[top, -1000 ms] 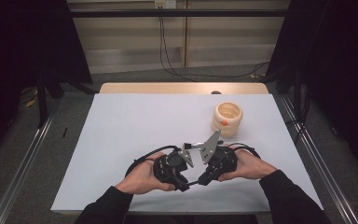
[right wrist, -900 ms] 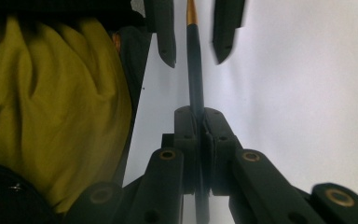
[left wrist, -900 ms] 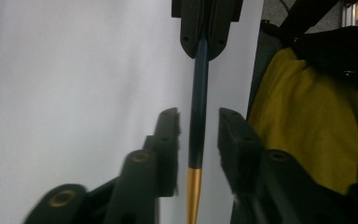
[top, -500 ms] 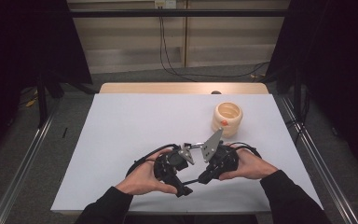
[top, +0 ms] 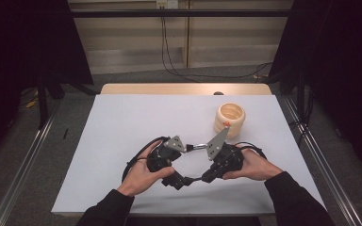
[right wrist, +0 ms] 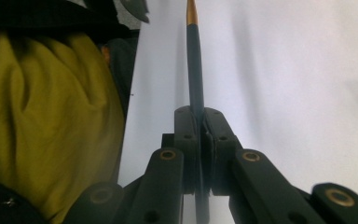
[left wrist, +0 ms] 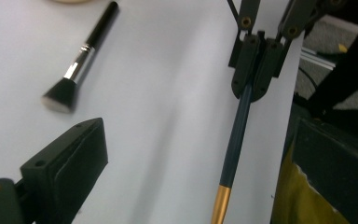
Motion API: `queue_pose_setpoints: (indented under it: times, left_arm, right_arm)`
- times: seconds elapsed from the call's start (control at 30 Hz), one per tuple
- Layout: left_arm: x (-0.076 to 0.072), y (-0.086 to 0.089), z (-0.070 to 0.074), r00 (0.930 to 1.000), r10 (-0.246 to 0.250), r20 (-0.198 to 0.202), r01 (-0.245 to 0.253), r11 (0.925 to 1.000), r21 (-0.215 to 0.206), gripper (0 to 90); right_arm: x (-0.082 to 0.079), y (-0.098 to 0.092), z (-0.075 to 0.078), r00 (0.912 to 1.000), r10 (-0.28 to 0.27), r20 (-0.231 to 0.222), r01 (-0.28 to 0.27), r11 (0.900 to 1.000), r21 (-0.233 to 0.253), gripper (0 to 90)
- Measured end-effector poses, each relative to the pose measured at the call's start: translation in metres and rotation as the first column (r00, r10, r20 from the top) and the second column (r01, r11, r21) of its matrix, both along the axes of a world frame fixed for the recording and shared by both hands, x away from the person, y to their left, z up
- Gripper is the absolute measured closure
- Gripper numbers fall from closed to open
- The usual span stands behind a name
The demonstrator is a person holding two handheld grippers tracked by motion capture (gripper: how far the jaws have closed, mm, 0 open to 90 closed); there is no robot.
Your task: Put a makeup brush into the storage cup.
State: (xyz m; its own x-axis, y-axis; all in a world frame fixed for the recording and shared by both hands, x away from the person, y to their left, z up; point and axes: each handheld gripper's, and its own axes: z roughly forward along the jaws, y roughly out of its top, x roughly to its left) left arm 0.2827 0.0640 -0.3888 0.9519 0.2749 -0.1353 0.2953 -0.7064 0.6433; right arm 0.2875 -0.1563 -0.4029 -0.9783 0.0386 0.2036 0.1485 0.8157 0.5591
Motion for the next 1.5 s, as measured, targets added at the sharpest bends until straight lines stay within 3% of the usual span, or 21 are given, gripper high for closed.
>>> queue_pose_setpoints:
  times: [0.23, 0.4, 0.5, 0.6, 0.8, 0.93, 1.1, 1.23, 1.3, 1.33, 1.4, 1.5]
  left_arm:
    - [-0.008, 0.008, -0.001, 0.9976, 0.043, 0.055, -0.038, 0.9961, -0.080, 4.2]
    - [-0.008, 0.020, 0.000, 0.9908, 0.091, 0.100, -0.074, 0.9847, -0.158, 4.1]
    - [-0.012, 0.025, -0.002, 0.9825, 0.112, 0.149, -0.086, 0.9820, -0.168, 3.5]
    - [-0.016, 0.030, -0.004, 0.9808, 0.132, 0.143, -0.103, 0.9756, -0.194, 3.3]
    - [-0.016, 0.044, -0.005, 0.9729, 0.193, 0.127, -0.151, 0.9469, -0.284, 2.9]
    - [-0.015, 0.050, -0.006, 0.9664, 0.223, 0.129, -0.174, 0.9346, -0.310, 3.0]
    - [-0.015, 0.051, -0.008, 0.9654, 0.230, 0.123, -0.180, 0.9290, -0.323, 2.7]
    - [-0.016, 0.052, -0.007, 0.9596, 0.242, 0.143, -0.182, 0.9229, -0.339, 2.7]
    - [-0.016, 0.053, -0.006, 0.9545, 0.257, 0.152, -0.191, 0.9174, -0.349, 2.7]
    - [-0.016, 0.054, -0.005, 0.9535, 0.261, 0.151, -0.197, 0.9189, -0.342, 2.5]
    - [-0.016, 0.054, -0.006, 0.9524, 0.269, 0.144, -0.202, 0.9102, -0.362, 2.6]
    - [-0.016, 0.055, -0.005, 0.9516, 0.269, 0.149, -0.199, 0.9085, -0.367, 2.9]
  right_arm:
    - [0.003, -0.004, 0.001, 0.9992, -0.035, 0.019, 0.034, 0.999, 0.026, 85.3]
    - [0.004, -0.012, 0.001, 0.9957, -0.089, 0.024, 0.089, 0.995, 0.037, 85.3]
    - [0.002, -0.016, 0.000, 0.9950, -0.099, 0.014, 0.098, 0.994, 0.038, 85.3]
    - [0.000, -0.020, 0.001, 0.9929, -0.116, 0.029, 0.114, 0.993, 0.039, 85.3]
    - [-0.003, -0.028, 0.001, 0.9866, -0.161, 0.027, 0.159, 0.985, 0.063, 85.3]
    - [-0.002, -0.032, -0.001, 0.9814, -0.189, 0.034, 0.186, 0.979, 0.087, 85.3]
    - [-0.001, -0.032, -0.003, 0.9813, -0.190, 0.029, 0.186, 0.977, 0.104, 85.3]
    - [-0.002, -0.031, -0.002, 0.9795, -0.199, 0.034, 0.193, 0.973, 0.124, 85.4]
    - [-0.002, -0.033, 0.000, 0.9739, -0.223, 0.042, 0.216, 0.966, 0.139, 85.3]
    - [-0.002, -0.034, 0.000, 0.9706, -0.237, 0.043, 0.228, 0.962, 0.153, 85.3]
    - [-0.001, -0.036, 0.001, 0.9690, -0.244, 0.039, 0.233, 0.955, 0.185, 85.3]
    - [0.000, -0.039, -0.001, 0.9667, -0.253, 0.039, 0.238, 0.944, 0.226, 85.3]
